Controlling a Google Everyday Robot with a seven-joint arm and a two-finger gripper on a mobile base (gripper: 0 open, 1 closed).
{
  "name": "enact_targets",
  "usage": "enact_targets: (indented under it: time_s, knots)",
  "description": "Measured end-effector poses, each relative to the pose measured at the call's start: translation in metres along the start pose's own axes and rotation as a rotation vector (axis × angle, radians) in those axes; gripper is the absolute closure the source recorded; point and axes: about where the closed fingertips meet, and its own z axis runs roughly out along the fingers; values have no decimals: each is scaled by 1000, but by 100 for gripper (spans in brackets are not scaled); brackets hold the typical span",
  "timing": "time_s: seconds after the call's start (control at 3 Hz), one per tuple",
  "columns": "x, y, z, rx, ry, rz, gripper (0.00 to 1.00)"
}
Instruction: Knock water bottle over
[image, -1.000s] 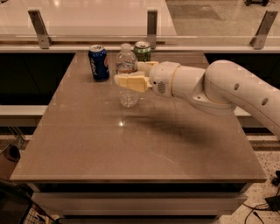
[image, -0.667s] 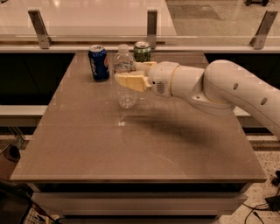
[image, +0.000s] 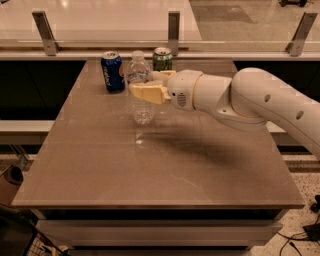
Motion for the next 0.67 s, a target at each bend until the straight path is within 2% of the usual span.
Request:
enact_targets:
  time_s: [0.67]
  knots:
    - [-7,-3,-5,15,38,-6,100]
